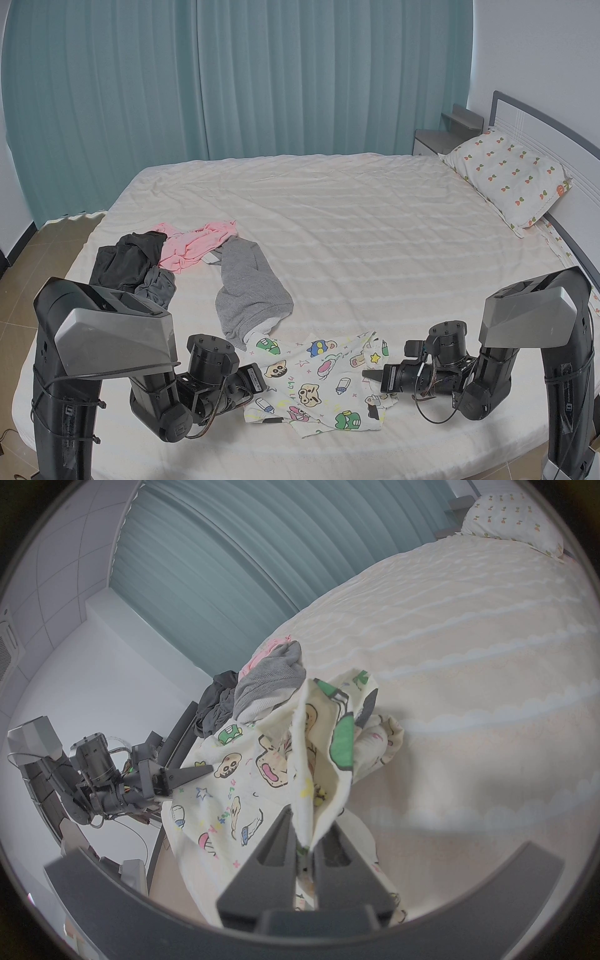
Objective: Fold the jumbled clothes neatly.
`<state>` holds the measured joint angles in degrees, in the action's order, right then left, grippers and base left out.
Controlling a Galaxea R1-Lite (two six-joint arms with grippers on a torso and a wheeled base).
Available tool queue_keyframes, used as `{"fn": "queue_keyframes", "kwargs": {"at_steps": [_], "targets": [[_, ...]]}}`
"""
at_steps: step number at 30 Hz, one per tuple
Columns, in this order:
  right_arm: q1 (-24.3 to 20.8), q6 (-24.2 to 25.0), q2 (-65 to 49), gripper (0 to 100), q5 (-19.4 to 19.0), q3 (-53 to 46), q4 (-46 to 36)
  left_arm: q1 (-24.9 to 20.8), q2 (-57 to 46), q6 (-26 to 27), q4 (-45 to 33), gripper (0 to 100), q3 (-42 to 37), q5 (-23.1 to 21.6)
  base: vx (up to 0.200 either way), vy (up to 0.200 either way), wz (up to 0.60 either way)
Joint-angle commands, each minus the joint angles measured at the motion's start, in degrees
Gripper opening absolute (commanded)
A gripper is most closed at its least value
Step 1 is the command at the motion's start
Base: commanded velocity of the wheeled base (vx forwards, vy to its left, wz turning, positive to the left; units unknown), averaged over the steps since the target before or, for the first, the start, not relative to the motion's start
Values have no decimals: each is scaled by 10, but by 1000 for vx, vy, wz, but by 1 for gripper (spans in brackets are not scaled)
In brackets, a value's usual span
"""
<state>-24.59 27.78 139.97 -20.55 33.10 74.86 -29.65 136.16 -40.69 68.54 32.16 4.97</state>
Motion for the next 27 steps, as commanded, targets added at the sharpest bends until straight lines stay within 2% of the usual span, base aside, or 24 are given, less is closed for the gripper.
{"fn": "queue_keyframes", "kwargs": {"at_steps": [1,7,8,13,14,19,27], "targets": [[-1,0,1,0,0,-1,0,0,3,0,0,0,0,0,0,0,0],[0,0,2,0,1,-3,-1,-1,3,0,0,0,-3,0,0,0,0],[0,0,2,0,1,-3,-1,-1,3,0,0,100,-3,0,0,0,0],[0,-1,5,0,0,-10,-4,-1,4,0,0,100,-3,0,0,0,0],[1,-1,5,100,0,-10,-5,-1,4,0,-1,100,-3,0,0,0,0],[5,-1,7,100,4,-11,-5,2,8,3,0,100,-3,2,0,0,0],[56,-3,30,100,32,16,-5,13,20,4,0,100,-3,20,0,0,0]]}}
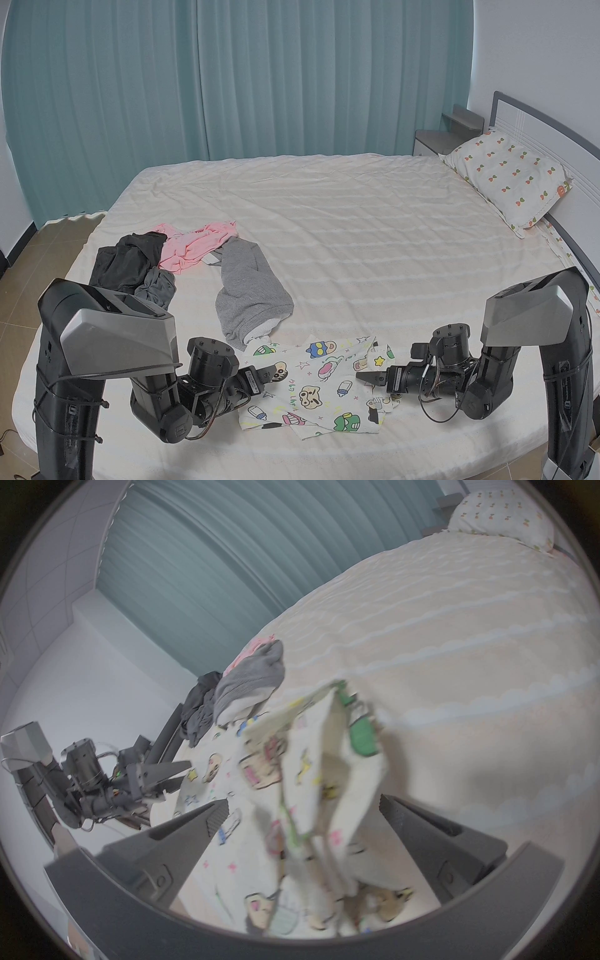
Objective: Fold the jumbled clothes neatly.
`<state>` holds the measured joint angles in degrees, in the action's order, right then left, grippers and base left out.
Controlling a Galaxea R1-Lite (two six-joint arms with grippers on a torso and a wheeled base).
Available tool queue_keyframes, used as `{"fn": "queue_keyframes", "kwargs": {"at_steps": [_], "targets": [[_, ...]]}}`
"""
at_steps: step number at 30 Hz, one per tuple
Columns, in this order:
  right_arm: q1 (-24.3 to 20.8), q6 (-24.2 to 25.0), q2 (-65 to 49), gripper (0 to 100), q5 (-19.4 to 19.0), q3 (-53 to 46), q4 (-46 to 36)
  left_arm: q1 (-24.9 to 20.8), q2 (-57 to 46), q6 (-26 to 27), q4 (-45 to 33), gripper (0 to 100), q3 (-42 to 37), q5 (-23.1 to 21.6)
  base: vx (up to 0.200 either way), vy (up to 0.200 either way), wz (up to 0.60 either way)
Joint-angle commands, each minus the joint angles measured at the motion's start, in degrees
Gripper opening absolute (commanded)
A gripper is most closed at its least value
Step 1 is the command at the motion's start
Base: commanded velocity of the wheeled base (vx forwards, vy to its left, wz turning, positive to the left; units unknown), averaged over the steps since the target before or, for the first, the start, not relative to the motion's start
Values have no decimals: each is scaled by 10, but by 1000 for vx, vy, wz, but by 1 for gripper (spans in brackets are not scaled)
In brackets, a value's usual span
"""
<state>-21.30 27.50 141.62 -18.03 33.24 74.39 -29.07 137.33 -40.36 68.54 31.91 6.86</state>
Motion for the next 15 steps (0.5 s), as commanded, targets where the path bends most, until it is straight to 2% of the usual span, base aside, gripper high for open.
{"fn": "queue_keyframes", "kwargs": {"at_steps": [1,6,10,15], "targets": [[29,0,16,100,9,18,0,11,8,-1,0,100,0,1,0,0,0],[37,0,21,100,10,41,-13,19,5,-10,0,100,3,-1,0,0,0],[38,-3,25,100,40,78,-73,24,-9,-55,1,100,4,-5,0,0,0],[62,-6,12,100,68,73,-83,30,-11,-60,1,100,10,-6,0,0,0]]}}
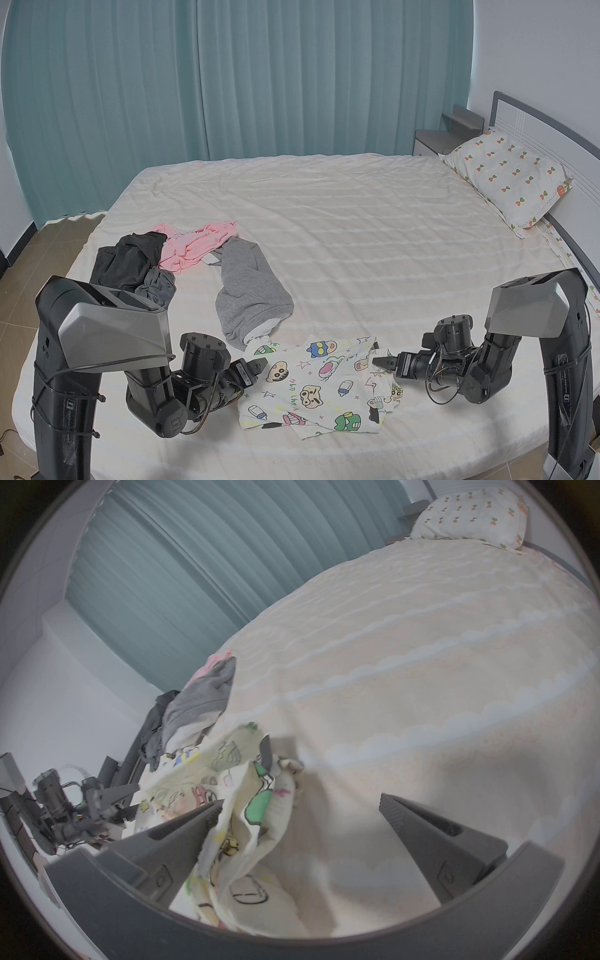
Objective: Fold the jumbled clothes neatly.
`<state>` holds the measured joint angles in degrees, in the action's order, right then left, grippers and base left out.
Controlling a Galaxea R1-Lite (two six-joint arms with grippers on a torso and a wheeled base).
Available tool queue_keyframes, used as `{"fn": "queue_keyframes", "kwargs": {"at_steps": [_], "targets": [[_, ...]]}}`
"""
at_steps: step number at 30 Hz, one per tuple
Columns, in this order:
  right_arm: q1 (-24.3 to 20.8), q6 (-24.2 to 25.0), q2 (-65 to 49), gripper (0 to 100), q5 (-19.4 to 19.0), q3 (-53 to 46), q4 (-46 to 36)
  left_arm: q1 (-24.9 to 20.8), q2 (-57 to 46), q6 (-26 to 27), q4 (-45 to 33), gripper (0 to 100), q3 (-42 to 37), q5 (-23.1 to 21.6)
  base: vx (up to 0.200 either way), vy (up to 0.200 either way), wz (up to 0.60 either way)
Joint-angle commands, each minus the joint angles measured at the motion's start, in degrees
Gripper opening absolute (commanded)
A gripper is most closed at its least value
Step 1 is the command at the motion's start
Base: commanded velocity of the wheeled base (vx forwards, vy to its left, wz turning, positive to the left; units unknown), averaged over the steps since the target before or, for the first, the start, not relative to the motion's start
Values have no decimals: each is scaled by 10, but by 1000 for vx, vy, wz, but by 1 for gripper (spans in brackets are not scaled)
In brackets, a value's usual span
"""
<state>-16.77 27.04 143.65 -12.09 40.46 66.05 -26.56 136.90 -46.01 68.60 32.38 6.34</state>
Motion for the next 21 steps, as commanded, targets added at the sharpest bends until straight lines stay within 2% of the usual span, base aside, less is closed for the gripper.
{"fn": "queue_keyframes", "kwargs": {"at_steps": [1,5,8,9,13,16,21], "targets": [[18,-1,-17,100,8,-2,0,5,-7,-4,0,100,8,0,0,0,0],[14,2,-55,100,7,-8,2,11,-8,-4,0,100,11,0,0,0,0],[-24,5,-72,100,10,-8,16,13,-8,-13,0,100,14,0,0,0,0],[-24,5,-72,100,10,-8,16,13,-8,-13,0,100,14,0,0,0,0],[-85,2,-72,100,22,-2,22,13,-9,-27,0,100,20,0,0,0,0],[-99,2,-83,100,31,0,24,13,-8,-27,0,100,20,0,0,0,0],[-106,6,-101,100,22,8,20,12,-7,-27,0,100,20,0,0,0,0]]}}
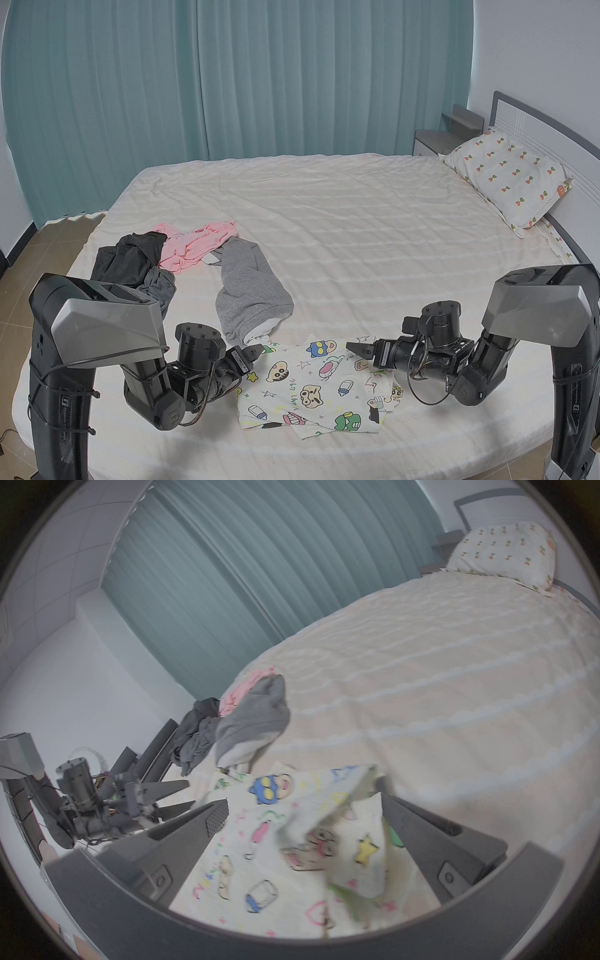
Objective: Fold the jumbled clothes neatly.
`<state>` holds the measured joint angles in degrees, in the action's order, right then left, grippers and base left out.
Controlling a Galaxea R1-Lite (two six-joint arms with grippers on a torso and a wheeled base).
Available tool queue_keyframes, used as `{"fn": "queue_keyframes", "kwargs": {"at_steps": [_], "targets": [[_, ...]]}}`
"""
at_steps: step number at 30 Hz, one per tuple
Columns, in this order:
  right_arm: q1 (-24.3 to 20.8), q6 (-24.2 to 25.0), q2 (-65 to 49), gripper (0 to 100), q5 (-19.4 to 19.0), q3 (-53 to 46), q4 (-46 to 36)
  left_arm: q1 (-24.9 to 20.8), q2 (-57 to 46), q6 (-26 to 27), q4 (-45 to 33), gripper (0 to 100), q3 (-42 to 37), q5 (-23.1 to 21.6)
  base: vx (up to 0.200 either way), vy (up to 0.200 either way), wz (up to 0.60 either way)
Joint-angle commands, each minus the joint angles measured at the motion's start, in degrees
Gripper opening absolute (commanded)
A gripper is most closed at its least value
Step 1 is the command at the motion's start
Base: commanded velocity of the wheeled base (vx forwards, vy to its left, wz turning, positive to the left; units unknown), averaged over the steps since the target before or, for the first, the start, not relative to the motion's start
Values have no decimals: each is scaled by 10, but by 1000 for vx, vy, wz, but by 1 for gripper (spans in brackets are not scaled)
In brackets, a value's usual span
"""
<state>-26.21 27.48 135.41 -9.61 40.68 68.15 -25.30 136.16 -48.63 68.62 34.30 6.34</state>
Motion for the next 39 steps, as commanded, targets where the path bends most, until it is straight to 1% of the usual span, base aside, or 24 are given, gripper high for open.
{"fn": "queue_keyframes", "kwargs": {"at_steps": [1,3,5,10,14,17,18,20,26,36,39], "targets": [[-11,1,-19,100,-2,6,-1,-1,1,-1,0,100,1,0,0,0,0],[-13,2,6,100,-15,10,1,-1,2,0,0,100,1,0,0,0,0],[-9,0,13,100,-9,15,6,-1,2,0,0,100,1,1,0,0,0],[3,3,-21,100,-11,9,7,-1,2,1,0,100,1,1,0,0,0],[-4,3,-3,100,-13,9,7,-3,2,1,0,100,1,1,0,0,0],[-12,14,22,100,-16,15,8,-3,2,1,0,100,1,1,0,0,0],[-14,31,28,100,-25,22,5,-3,2,1,0,100,1,1,0,0,0],[-16,47,29,100,-43,30,-1,-4,2,2,0,100,1,1,0,0,0],[-11,52,34,100,-55,34,-21,-4,2,2,0,100,1,1,0,0,0],[-9,51,28,100,-50,23,-19,-4,2,3,0,100,1,2,0,0,0],[-9,48,19,100,-48,2,-15,-3,2,4,0,100,1,2,0,0,0]]}}
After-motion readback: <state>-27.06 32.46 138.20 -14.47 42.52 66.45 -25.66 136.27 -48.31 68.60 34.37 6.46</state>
